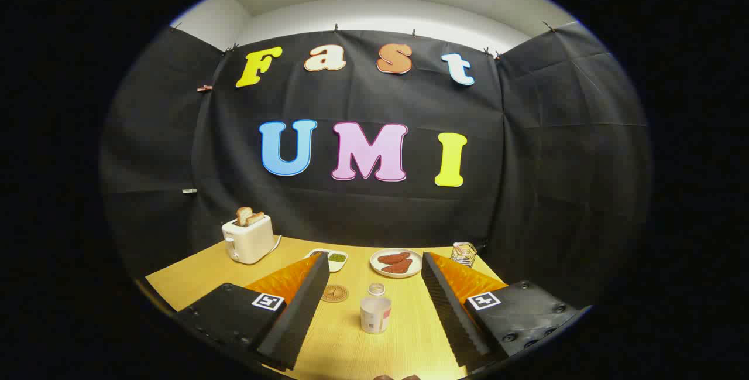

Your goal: Take the bottle from table, then pour the juice into the cup, finally place the bottle on the coaster

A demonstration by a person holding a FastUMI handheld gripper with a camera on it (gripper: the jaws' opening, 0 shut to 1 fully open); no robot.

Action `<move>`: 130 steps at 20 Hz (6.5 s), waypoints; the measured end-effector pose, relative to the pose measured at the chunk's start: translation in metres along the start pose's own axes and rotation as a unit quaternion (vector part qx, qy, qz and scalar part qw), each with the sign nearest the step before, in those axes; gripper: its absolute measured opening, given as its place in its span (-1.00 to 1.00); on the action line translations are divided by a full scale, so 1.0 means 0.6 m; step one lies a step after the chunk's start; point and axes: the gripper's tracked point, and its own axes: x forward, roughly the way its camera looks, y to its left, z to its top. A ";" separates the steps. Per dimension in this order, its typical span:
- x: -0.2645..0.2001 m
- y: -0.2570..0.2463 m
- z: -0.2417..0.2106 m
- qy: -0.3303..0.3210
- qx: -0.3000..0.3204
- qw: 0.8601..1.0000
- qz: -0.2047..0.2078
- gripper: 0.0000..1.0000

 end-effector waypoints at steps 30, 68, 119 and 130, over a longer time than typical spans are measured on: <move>0.062 -0.002 -0.032 -0.005 0.005 0.999 0.047 0.94; 0.266 -0.003 -0.369 0.077 0.013 0.994 0.075 0.95; 0.292 0.192 -0.299 0.044 -0.594 0.798 0.093 0.37; 0.305 0.259 -0.328 -0.007 -0.697 0.703 0.142 0.37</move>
